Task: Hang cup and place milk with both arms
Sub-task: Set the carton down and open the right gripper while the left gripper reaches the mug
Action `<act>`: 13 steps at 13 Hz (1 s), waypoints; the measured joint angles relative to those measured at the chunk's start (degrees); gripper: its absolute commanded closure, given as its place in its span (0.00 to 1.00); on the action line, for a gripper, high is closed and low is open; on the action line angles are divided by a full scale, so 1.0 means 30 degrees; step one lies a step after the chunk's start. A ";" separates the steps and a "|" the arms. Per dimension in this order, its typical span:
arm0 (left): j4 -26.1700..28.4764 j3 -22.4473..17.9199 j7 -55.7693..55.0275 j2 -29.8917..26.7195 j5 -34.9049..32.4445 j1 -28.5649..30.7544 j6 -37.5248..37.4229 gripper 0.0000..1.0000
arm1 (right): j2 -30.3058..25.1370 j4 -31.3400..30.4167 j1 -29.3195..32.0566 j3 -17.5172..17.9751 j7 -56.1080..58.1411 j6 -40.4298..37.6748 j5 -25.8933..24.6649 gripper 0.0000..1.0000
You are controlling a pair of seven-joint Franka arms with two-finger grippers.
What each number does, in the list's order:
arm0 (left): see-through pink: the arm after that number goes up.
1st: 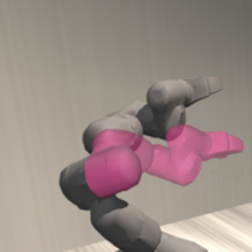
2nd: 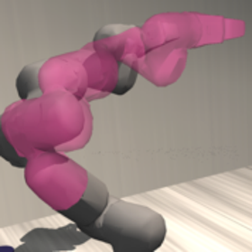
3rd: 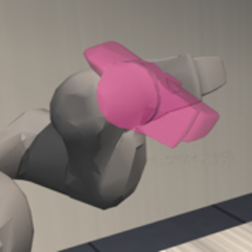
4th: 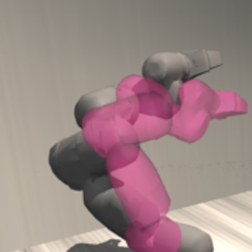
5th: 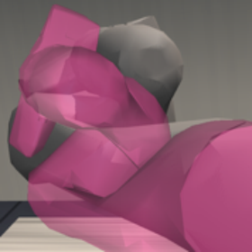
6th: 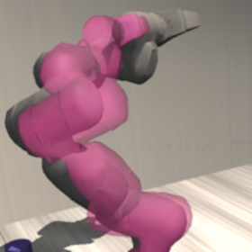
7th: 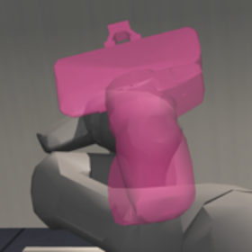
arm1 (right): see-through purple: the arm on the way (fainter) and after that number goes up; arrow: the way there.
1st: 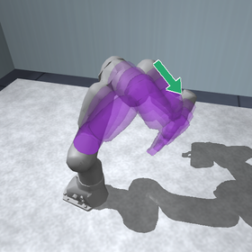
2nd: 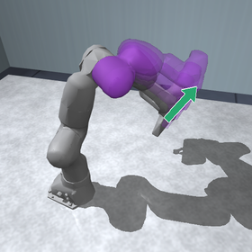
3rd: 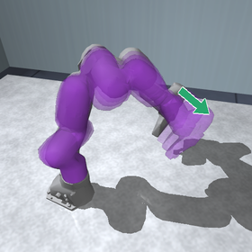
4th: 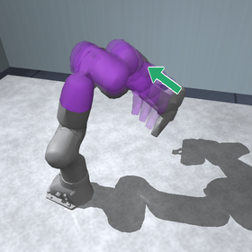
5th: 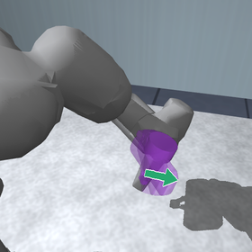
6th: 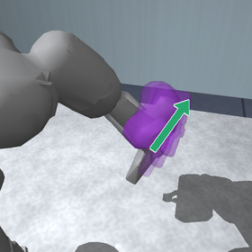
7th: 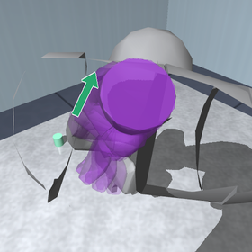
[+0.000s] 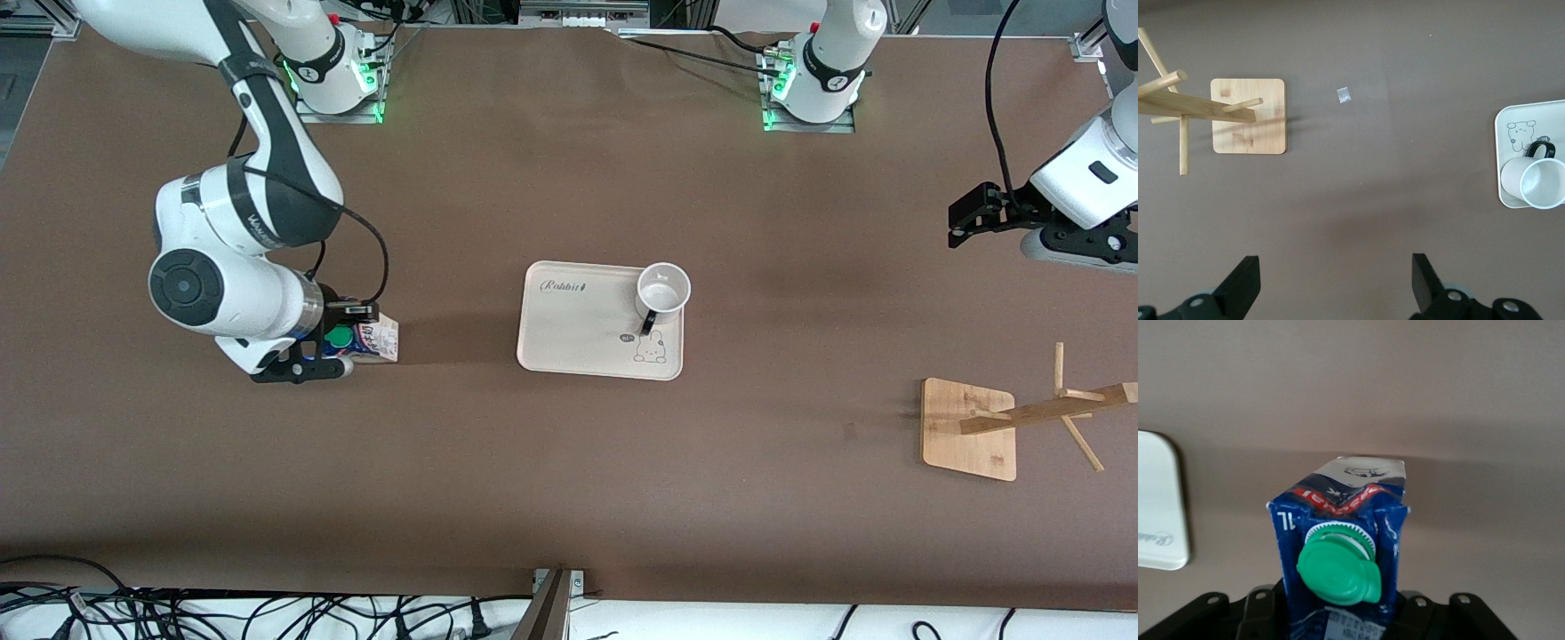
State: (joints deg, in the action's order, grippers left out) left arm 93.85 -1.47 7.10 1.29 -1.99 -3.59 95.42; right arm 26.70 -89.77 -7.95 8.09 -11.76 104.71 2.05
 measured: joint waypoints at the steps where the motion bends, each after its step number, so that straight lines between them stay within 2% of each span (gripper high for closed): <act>1: 0.0000 0.0001 0.0000 0.0002 0.0000 -0.0001 0.0000 0.00 | -0.0337 -0.1178 0.0318 -0.0046 0.0343 0.0975 0.0000 0.59; 3: 0.0001 0.0040 0.0001 0.0048 0.0001 -0.0118 0.0000 0.00 | -0.1026 -0.3357 0.0581 -0.0312 0.0690 0.2590 0.0001 0.51; 4: 0.0000 0.0121 -0.0058 0.0101 0.0001 -0.0311 0.0000 0.00 | -0.1349 -0.4033 0.0615 -0.0406 0.0826 0.2895 0.0002 0.39; 5: -0.0004 0.0313 -0.0327 0.0200 0.0001 -0.0479 0.0000 0.00 | -0.1638 -0.4440 0.0616 -0.0439 0.0882 0.3064 0.0007 0.32; 6: -0.0005 0.0685 -0.0768 0.0355 0.0001 -0.0562 0.0000 0.00 | -0.1807 -0.4698 0.0615 -0.0444 0.0887 0.3172 0.0006 0.09; 7: -0.0005 0.1122 -0.1105 0.0582 0.0001 -0.0595 -0.0002 0.00 | -0.1851 -0.4830 0.0615 -0.0450 0.0890 0.3248 0.0007 0.00; 10: -0.0013 0.2039 -0.1436 0.1290 0.0000 -0.0637 -0.0124 0.00 | -0.1872 -0.4715 0.0611 -0.0459 0.0891 0.3548 0.0007 0.00; 13: -0.0225 0.2828 -0.1850 0.1652 0.0001 -0.0702 -0.0135 0.00 | -0.2321 -0.3486 0.0591 -0.0393 0.0892 0.3460 0.0006 0.00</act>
State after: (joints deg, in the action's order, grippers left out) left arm 93.17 7.01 1.55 6.25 -1.98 -5.70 95.01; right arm 19.73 -100.22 -6.17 6.91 -9.08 115.09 2.07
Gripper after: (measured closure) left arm 0.000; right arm 0.000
